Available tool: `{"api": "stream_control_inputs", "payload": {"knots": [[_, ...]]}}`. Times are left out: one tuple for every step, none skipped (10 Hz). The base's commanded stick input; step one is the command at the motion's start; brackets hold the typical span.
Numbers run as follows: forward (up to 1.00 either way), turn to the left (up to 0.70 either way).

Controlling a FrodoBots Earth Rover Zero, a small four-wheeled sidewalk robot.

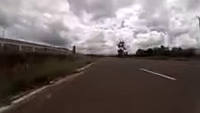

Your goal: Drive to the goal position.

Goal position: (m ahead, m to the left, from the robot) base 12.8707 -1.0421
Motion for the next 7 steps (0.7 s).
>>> {"api": "stream_control_inputs", "payload": {"knots": [[1.00,0.00],[1.00,0.00],[1.00,0.00],[1.00,0.00],[1.00,0.00],[1.00,0.00],[1.00,0.00]]}}
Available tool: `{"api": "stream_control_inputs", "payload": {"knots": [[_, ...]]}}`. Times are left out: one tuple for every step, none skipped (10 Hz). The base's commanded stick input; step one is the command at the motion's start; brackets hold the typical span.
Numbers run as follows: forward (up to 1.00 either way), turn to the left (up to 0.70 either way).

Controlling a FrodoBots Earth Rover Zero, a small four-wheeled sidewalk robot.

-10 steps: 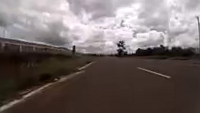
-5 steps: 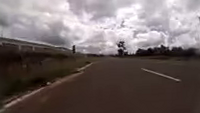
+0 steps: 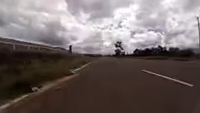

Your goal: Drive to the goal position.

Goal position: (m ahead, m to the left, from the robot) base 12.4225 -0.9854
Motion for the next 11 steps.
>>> {"api": "stream_control_inputs", "payload": {"knots": [[1.00,0.00],[1.00,0.00],[1.00,0.00],[1.00,0.00],[1.00,0.00],[1.00,0.00],[1.00,0.00],[1.00,0.00],[1.00,0.00],[1.00,0.01],[1.00,0.02]]}}
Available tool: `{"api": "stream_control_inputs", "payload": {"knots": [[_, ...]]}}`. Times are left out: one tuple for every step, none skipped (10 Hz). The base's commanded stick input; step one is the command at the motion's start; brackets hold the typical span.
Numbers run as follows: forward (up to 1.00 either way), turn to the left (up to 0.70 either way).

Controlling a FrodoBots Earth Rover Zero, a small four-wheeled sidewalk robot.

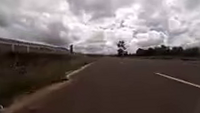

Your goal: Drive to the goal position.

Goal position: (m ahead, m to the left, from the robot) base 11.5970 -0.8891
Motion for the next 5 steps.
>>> {"api": "stream_control_inputs", "payload": {"knots": [[1.00,0.00],[1.00,0.00],[1.00,0.00],[1.00,0.00],[1.00,0.00]]}}
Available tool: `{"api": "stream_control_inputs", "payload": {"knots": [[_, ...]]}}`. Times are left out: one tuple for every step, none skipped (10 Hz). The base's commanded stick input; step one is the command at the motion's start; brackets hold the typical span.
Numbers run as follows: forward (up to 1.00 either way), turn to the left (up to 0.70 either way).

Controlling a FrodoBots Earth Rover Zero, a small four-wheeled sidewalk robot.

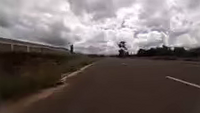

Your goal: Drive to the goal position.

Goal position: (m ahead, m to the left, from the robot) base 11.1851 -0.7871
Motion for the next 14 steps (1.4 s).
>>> {"api": "stream_control_inputs", "payload": {"knots": [[1.00,0.00],[1.00,0.00],[1.00,0.07],[1.00,0.14],[1.00,0.12],[1.00,0.04],[1.00,0.00],[1.00,0.00],[1.00,0.00],[1.00,0.00],[1.00,0.00],[1.00,-0.24],[1.00,-0.33],[1.00,-0.36]]}}
